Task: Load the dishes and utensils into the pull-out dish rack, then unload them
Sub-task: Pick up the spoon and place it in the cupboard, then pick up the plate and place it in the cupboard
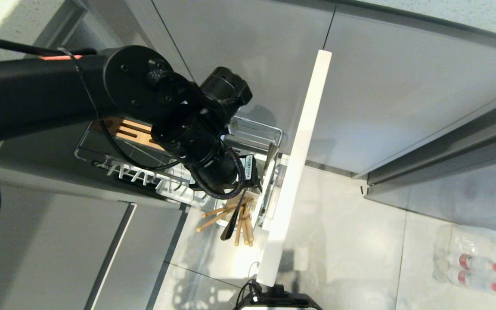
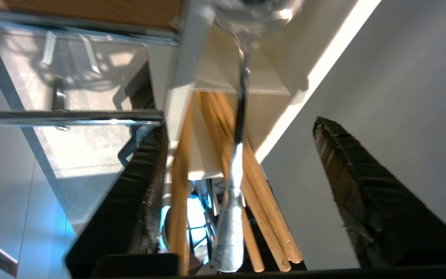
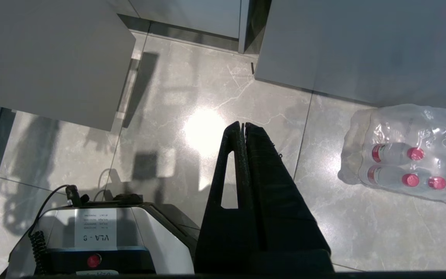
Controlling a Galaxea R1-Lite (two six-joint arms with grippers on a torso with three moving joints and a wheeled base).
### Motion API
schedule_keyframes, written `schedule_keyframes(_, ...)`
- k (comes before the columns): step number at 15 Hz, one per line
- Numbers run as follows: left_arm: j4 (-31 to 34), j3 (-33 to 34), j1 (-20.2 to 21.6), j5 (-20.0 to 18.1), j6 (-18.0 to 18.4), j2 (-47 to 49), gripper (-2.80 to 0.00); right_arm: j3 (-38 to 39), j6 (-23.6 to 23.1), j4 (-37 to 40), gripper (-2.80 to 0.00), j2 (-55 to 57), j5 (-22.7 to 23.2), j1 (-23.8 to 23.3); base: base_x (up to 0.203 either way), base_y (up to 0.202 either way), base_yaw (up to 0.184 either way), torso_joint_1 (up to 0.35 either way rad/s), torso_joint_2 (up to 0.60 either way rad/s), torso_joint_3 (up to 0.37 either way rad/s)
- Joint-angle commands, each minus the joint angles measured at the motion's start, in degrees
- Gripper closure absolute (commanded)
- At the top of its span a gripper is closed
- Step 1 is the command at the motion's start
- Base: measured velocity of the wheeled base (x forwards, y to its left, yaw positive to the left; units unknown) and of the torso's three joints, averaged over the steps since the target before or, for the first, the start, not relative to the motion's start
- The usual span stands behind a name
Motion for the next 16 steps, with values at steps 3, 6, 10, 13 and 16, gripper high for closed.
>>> schedule_keyframes(3,-0.3,0.0,-0.1,2.1,0.0,-3.3,-2.8,0.0,0.0,0.0,0.0,0.1,0.0,0.1,0.0,0.0,0.0,0.0,0.0,0.0)
schedule_keyframes(6,-0.2,0.1,-0.2,2.8,-0.1,-5.6,-2.8,0.0,0.0,0.0,0.0,0.1,0.0,0.0,0.0,0.0,0.0,0.0,0.0,0.0)
schedule_keyframes(10,-0.2,0.1,-0.8,3.8,-0.1,-9.6,-2.8,0.0,0.0,0.0,0.0,0.1,0.0,0.1,0.0,0.0,0.0,0.0,0.0,0.0)
schedule_keyframes(13,0.3,0.2,-1.9,6.9,-0.1,-13.0,0.0,0.0,0.0,0.0,0.0,0.1,0.0,0.0,0.0,0.0,0.0,0.0,0.0,0.0)
schedule_keyframes(16,2.0,0.3,-3.0,7.1,-0.1,-16.5,0.0,0.0,0.0,0.0,0.0,0.1,0.0,0.0,0.0,0.0,0.0,0.0,0.0,0.0)
